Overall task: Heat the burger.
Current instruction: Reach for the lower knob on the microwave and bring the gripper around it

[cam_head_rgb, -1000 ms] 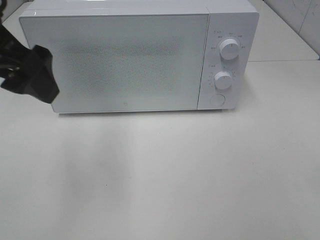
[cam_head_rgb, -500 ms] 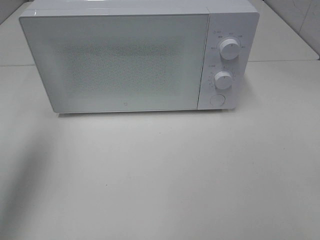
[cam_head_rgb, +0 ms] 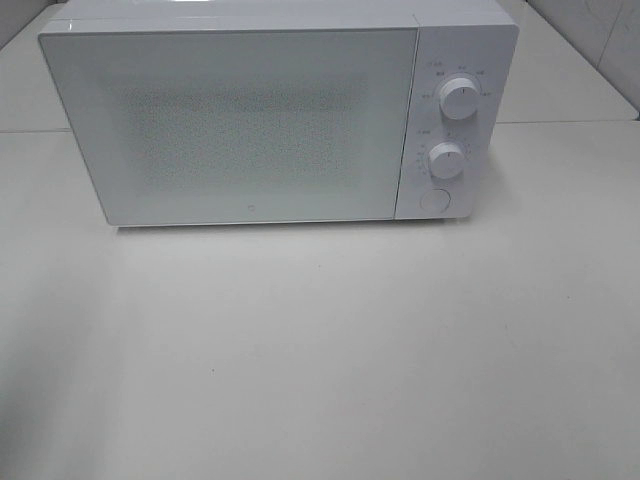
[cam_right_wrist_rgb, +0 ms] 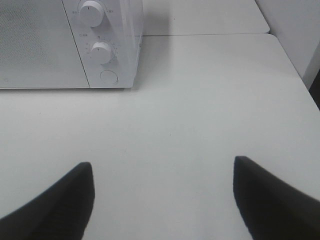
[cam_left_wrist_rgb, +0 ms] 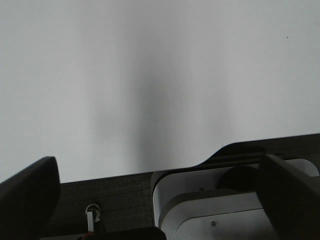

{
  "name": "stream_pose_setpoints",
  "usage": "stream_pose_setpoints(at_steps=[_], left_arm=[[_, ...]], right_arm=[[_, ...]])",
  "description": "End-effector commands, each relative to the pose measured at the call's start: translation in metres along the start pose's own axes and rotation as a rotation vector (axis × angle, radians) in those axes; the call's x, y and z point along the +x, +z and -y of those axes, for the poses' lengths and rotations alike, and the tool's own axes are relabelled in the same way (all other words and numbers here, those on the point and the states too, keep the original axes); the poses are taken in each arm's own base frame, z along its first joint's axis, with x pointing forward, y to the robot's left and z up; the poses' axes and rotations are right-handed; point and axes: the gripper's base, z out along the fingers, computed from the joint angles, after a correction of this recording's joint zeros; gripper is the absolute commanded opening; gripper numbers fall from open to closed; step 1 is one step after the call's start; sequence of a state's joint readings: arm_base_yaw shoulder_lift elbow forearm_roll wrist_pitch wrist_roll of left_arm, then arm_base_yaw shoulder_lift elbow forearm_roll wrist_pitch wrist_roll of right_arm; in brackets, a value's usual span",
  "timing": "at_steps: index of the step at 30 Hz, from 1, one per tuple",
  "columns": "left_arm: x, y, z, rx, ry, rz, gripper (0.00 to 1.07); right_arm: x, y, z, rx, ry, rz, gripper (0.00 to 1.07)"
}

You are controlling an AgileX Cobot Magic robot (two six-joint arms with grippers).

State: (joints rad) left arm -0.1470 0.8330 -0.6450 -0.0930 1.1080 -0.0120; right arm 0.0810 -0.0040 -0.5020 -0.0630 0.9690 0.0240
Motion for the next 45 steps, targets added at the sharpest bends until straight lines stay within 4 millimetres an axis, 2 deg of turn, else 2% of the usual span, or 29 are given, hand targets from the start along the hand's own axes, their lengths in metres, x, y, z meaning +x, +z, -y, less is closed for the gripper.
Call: stream_pose_setpoints(at_steps=[1,3,7,8,19,21,23,32,36,45], left_arm=[[0.016,-0.007,-0.001,-0.009,0.014,0.058,1.02],[0.028,-0.021,-0.001,-0.005,0.017,0.165,1.02],[0.040,-0.035,0.000,0.014,-0.005,0.271,1.02],[0.049,-0.043,0.000,0.016,-0.003,0.336,1.02],[0.088,-0.070,-0.003,-0.013,0.061,0.635,1.02],[0.090,-0.071,-0.003,-0.016,0.071,0.664,1.02],[0.094,-0.062,-0.003,-0.016,0.094,0.705,1.02],[0.105,-0.065,-0.003,-0.110,0.048,0.769,1.01],[0.120,-0.067,-0.002,-0.116,0.052,0.834,1.01],[0.121,-0.058,-0.002,-0.091,0.008,0.775,1.01]], right_arm=[[0.003,-0.002,0.000,0.001,-0.006,0.027,0.76],[0.003,-0.002,0.000,0.001,-0.006,0.027,0.76],[0.003,-0.002,0.000,0.001,-0.006,0.027,0.76],[0.003,-0.002,0.000,0.001,-0.006,0.027,0.76],[0.003,-0.002,0.000,0.001,-0.005,0.027,0.76],[0.003,-0.002,0.000,0.001,-0.005,0.027,0.76],[0.003,-0.002,0.000,0.001,-0.005,0.027,0.76],[0.003,-0.002,0.000,0.001,-0.005,0.027,0.76],[0.003,-0.002,0.000,0.001,-0.005,0.027,0.76],[0.002,-0.001,0.000,0.001,-0.005,0.023,0.76]])
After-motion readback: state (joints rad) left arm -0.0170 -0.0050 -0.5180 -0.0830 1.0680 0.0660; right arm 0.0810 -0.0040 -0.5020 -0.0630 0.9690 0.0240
